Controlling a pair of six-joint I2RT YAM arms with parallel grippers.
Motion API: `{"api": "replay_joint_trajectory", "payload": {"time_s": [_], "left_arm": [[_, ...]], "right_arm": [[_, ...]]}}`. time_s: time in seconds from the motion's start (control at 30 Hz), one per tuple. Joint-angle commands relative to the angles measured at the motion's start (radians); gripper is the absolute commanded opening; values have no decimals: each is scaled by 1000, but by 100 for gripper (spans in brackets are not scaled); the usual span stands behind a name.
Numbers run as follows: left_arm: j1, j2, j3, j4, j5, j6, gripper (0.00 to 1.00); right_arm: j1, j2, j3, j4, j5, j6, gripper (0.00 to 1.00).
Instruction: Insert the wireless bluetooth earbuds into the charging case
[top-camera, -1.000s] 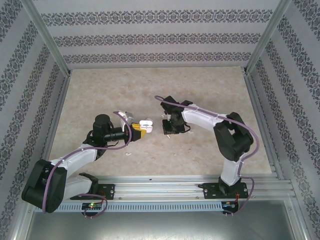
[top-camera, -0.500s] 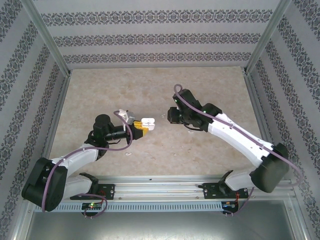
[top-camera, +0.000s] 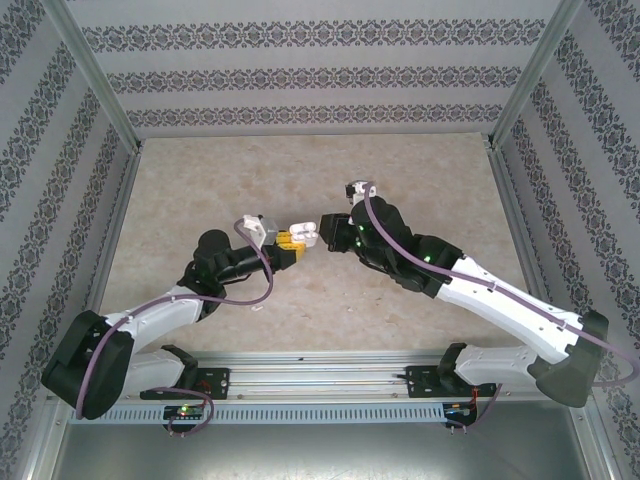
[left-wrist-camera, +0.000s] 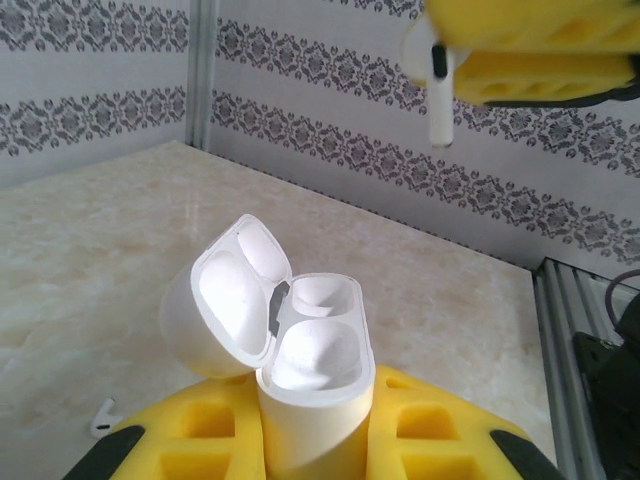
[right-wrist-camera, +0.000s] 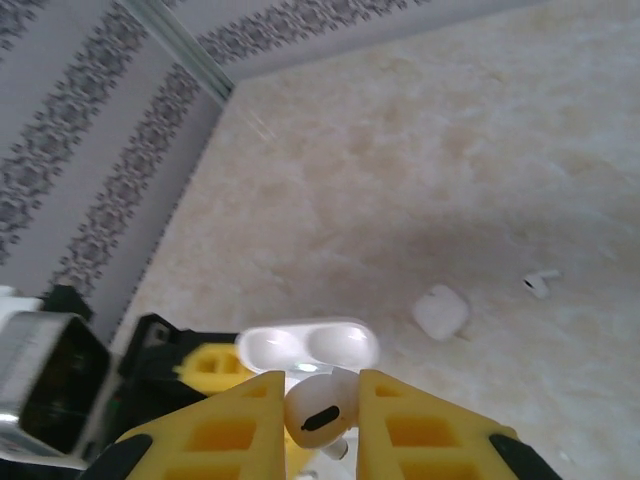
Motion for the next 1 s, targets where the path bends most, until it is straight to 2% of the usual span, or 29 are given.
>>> {"api": "replay_joint_trajectory", "payload": {"time_s": [0.0, 0.13, 0.27, 0.97], "left_arm": [[-33, -23, 22, 70, -78, 51, 0], [-59, -23, 17, 81, -124, 81, 0], [-64, -26, 14, 103, -145, 83, 0], [-64, -31, 22, 81, -179, 22, 0]], "right_arm": [[36, -15, -50, 157, 77, 12, 18], [61, 3, -103, 274, 71, 71, 19], [70, 30, -113, 318, 70, 93, 19], [70, 123, -112, 331, 33, 141, 19]]}}
